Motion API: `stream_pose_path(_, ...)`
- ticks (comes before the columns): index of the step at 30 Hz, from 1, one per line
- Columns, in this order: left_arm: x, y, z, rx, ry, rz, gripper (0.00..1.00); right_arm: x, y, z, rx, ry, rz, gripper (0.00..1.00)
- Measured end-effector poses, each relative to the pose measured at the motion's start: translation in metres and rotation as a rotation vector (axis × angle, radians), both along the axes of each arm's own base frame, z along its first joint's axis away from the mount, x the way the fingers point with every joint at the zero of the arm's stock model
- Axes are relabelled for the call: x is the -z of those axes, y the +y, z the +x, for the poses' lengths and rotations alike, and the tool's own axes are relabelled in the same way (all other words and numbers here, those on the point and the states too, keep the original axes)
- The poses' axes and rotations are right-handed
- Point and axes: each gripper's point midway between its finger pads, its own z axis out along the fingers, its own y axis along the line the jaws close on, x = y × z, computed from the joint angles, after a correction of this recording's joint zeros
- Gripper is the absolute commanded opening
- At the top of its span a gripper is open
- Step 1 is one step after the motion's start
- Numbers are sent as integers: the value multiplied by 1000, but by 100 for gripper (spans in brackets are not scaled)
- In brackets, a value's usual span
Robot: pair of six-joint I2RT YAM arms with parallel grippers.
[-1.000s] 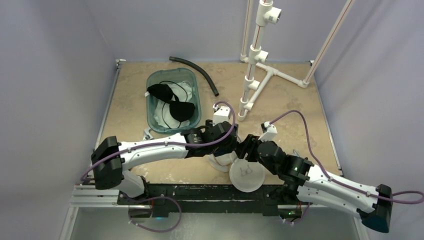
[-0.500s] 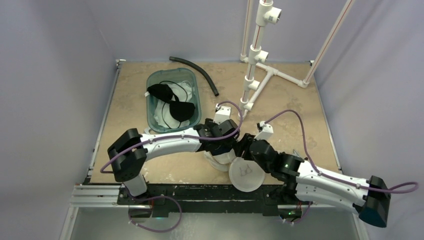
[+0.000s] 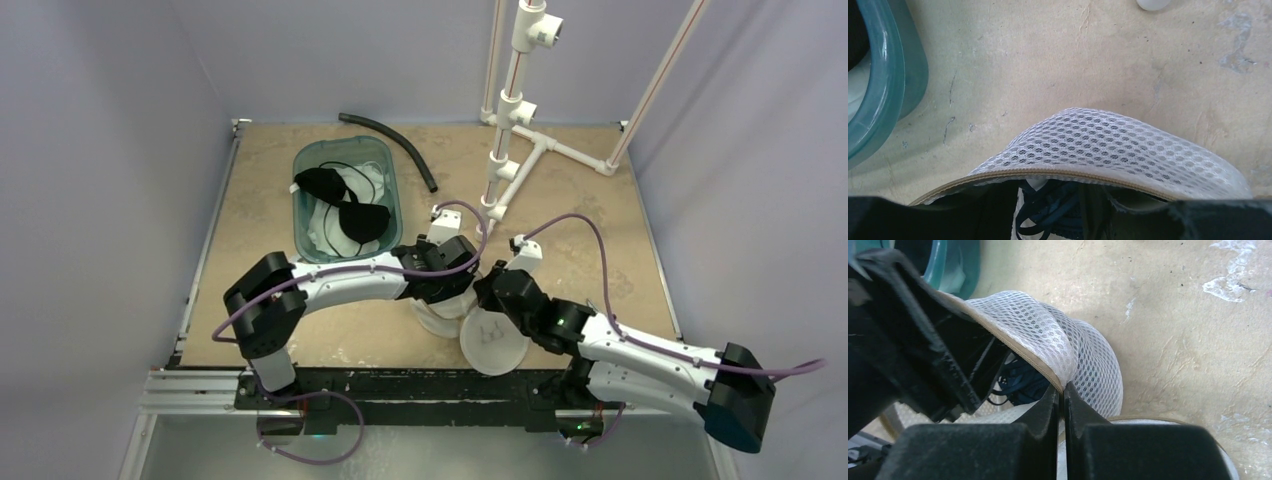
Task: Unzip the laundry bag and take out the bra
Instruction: Pick up the bra from the laundry bag.
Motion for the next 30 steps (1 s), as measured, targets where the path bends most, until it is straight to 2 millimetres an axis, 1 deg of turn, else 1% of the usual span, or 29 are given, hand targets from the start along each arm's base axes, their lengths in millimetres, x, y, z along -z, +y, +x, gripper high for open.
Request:
stream_pose_path(3, 6, 2, 3, 1, 5, 19, 45, -4, 1, 0, -10, -6, 15, 0)
stream_pose_path(4, 8, 3, 4, 0, 6, 24, 38, -5, 1, 0, -12, -7, 18, 0)
stream_pose_path(6, 11, 2, 5, -2, 8, 28, 18, -6, 1, 0, -13, -8, 19, 0)
stream_pose_path(7, 12, 2, 6, -1, 9, 29, 1, -6, 1, -1, -14, -8, 20, 0)
stream_pose_path(8, 13, 1, 6, 2, 10, 31, 0, -7, 0, -1, -14, -10, 22, 0)
stream_pose_path(11, 14, -1, 6, 11, 16, 30, 0, -11, -3, -3, -14, -19, 36, 0)
stream_pose_path(14, 12, -4, 4, 26, 13, 25, 0, -16, -5, -5, -13, -29, 50, 0)
stream_pose_path(16, 6, -9, -2, 44, 8, 15, 0, -17, -6, -5, -13, -31, 54, 0)
stream_pose_path(19, -12, -19, -14, 87, -12, -24, 0, -16, -8, -7, -11, -23, 47, 0)
stream_pose_path(25, -65, -35, -41, 188, -60, -141, 0, -10, -11, -9, -1, -5, 44, 0)
stream_pose_path(28, -86, -37, -49, 217, -79, -188, 0, -8, -13, -11, 5, 2, 50, 0)
stream_pose_path(30, -94, -35, -50, 224, -90, -199, 0, -7, -13, -11, 7, 3, 56, 0)
